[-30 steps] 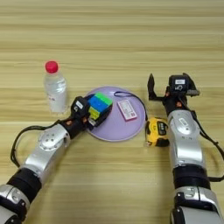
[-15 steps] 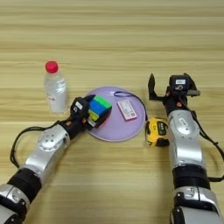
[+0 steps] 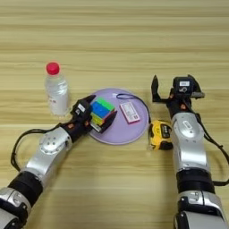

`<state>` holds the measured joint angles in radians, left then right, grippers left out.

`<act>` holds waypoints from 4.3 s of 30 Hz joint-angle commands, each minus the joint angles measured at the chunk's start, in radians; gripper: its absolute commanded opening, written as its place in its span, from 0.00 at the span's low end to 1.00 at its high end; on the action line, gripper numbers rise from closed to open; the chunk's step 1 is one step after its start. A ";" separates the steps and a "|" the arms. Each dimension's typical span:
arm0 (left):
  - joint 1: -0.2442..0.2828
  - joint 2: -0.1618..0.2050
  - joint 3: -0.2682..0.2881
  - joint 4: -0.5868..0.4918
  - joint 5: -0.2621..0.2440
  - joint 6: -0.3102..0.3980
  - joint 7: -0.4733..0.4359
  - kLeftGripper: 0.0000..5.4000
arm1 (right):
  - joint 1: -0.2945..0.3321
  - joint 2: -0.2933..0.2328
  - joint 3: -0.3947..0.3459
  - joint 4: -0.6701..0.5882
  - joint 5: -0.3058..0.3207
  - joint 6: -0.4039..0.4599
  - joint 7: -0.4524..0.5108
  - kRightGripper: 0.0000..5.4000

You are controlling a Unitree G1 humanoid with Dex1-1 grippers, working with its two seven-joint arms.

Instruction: Move the objects on the table

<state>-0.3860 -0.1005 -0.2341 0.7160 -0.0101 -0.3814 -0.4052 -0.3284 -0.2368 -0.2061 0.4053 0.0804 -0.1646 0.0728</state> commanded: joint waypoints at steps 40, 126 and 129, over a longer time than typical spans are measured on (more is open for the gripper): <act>0.192 0.078 0.024 -0.458 -0.005 0.116 0.037 1.00 | 0.410 -0.100 -0.036 -0.486 0.157 0.129 0.268 1.00; 0.175 0.087 0.086 -0.398 -0.018 0.101 0.059 1.00 | 0.547 -0.173 0.156 -0.280 0.087 -0.035 0.545 0.76; 0.175 0.088 0.087 -0.397 -0.017 0.100 0.059 1.00 | 0.569 -0.187 0.170 -0.313 0.092 -0.034 0.581 0.76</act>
<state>-0.1958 -0.0192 -0.1522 0.3105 -0.0259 -0.2822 -0.3537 0.2220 -0.4010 -0.0530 0.1160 0.1711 -0.2075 0.6237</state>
